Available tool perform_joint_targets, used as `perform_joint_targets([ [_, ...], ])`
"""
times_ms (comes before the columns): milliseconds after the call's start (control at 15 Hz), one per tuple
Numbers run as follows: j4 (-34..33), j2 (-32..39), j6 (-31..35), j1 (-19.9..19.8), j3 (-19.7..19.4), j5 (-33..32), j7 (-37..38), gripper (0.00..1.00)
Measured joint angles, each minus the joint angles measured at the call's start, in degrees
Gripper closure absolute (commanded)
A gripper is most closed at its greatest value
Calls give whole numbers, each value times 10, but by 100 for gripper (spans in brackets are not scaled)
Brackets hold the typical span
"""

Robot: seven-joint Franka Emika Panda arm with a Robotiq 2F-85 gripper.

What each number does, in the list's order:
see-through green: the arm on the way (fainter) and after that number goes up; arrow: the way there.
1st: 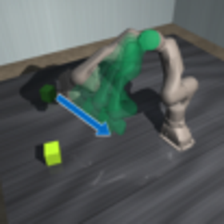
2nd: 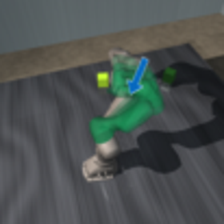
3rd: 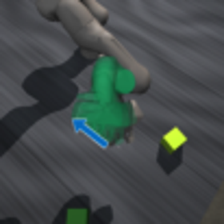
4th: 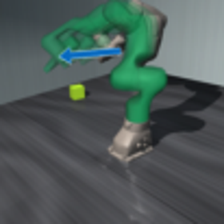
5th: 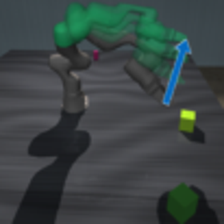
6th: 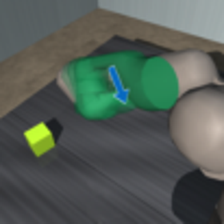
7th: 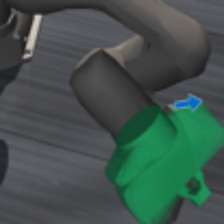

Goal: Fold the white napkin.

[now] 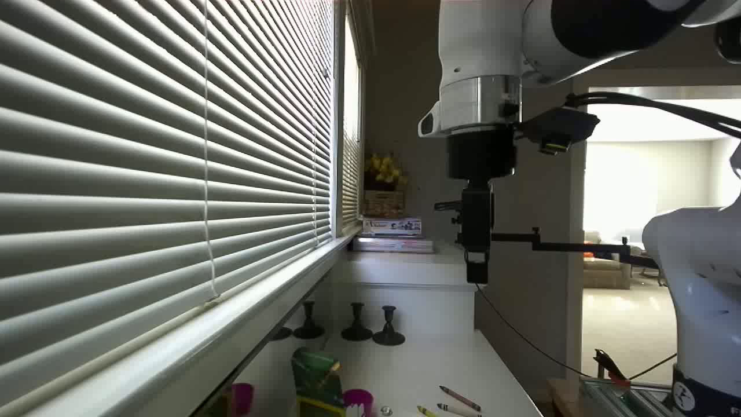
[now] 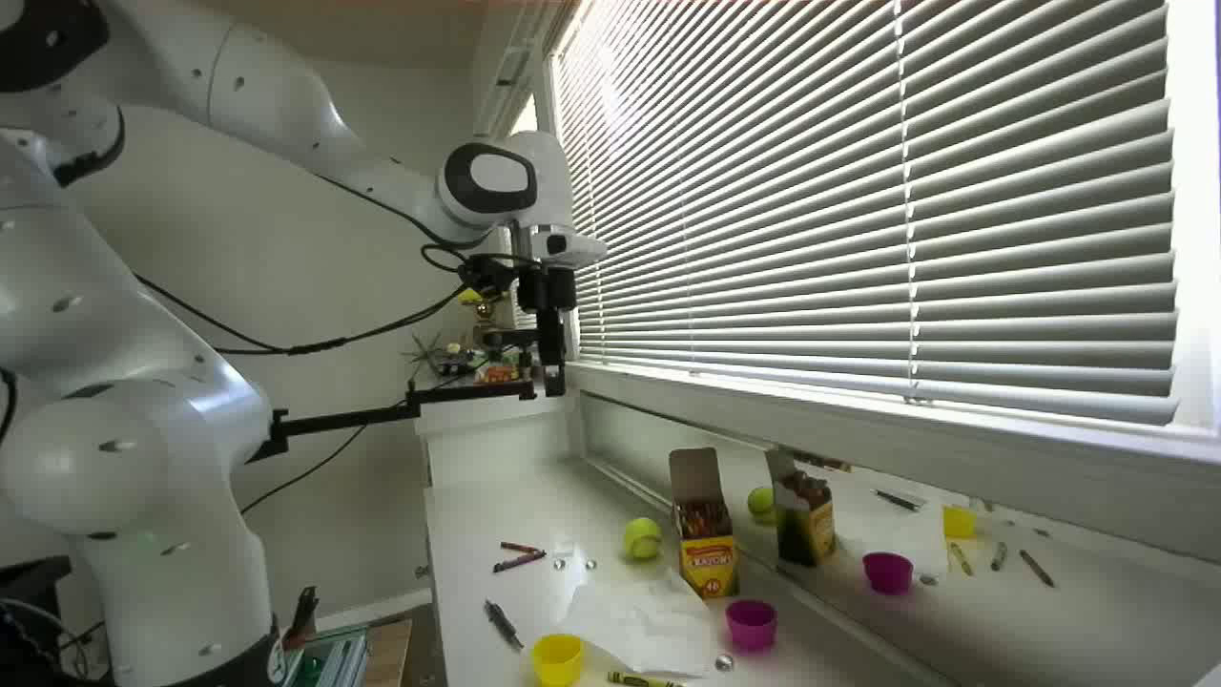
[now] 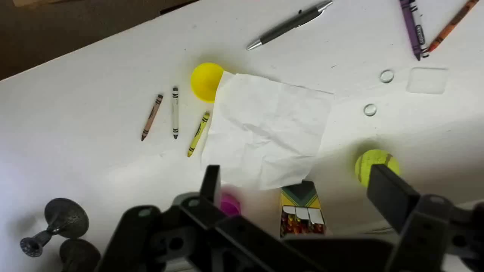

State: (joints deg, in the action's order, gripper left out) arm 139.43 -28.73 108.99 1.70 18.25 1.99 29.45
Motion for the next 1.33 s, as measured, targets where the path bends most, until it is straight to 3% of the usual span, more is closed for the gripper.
perform_joint_targets([
  [533, 0, 3, 0, 1, -3, 0, 0, 0],
  [867, 1, 44, 11, -3, -11, -2, 30, 0],
  [1333, -7, 138, 20, -9, -73, 11, 48, 0],
])
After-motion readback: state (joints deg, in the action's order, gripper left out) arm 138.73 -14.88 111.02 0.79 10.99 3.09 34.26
